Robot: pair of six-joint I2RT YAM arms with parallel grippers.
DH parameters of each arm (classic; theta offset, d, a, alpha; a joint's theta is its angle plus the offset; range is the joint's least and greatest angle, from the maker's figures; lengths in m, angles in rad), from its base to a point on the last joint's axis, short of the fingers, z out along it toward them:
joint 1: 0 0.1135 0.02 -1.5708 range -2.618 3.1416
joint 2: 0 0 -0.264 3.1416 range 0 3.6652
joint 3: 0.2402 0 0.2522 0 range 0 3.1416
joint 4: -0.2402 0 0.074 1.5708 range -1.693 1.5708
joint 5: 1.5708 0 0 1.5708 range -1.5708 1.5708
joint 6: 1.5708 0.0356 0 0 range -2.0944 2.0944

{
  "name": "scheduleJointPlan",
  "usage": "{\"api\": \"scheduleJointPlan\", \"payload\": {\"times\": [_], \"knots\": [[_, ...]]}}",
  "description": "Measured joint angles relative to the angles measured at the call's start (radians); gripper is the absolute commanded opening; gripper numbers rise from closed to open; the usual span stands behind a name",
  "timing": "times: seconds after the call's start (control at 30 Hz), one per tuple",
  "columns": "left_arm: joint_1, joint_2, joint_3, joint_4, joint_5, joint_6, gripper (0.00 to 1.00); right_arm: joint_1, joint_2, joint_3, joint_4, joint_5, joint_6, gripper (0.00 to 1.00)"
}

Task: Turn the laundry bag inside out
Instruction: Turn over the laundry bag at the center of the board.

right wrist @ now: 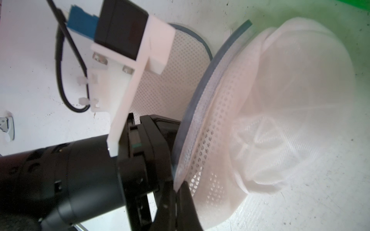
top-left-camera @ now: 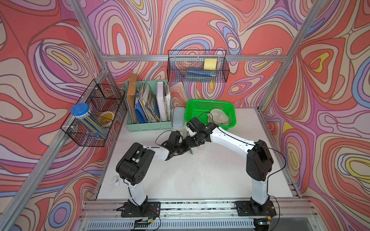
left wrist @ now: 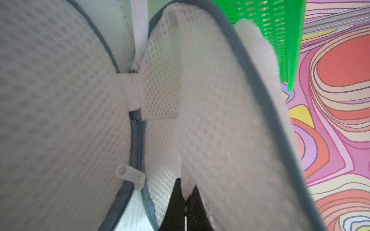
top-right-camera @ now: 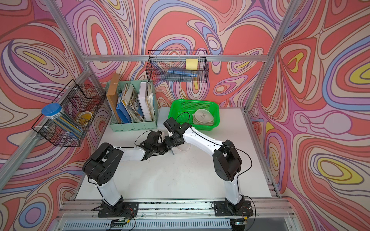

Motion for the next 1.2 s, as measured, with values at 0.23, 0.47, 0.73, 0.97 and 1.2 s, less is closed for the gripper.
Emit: {"api": "scheduleJointPlan", "payload": {"times": [0.23,0.47,0.73,0.97,1.2], "knots": [[0.0,-0.057,-0.001,-0.066,-0.003,0.011,0.0,-0.061,-0.031,-0.036,0.008,0.013,0.003,0.0],[0.0,-0.178,-0.004,-0.214,-0.011,0.047,0.0,-0.143,-0.064,-0.113,0.039,0.048,-0.012,0.0],[-0.006,-0.333,-0.031,-0.375,-0.02,0.098,0.0,-0.23,-0.087,-0.219,0.1,0.04,-0.021,0.0],[-0.007,-0.356,-0.032,-0.463,-0.016,0.132,0.0,-0.238,-0.115,-0.271,0.146,-0.058,-0.032,0.23],[-0.017,-0.305,0.077,-0.593,-0.013,0.209,0.0,-0.234,-0.155,-0.242,0.172,-0.151,-0.075,0.48]]}}
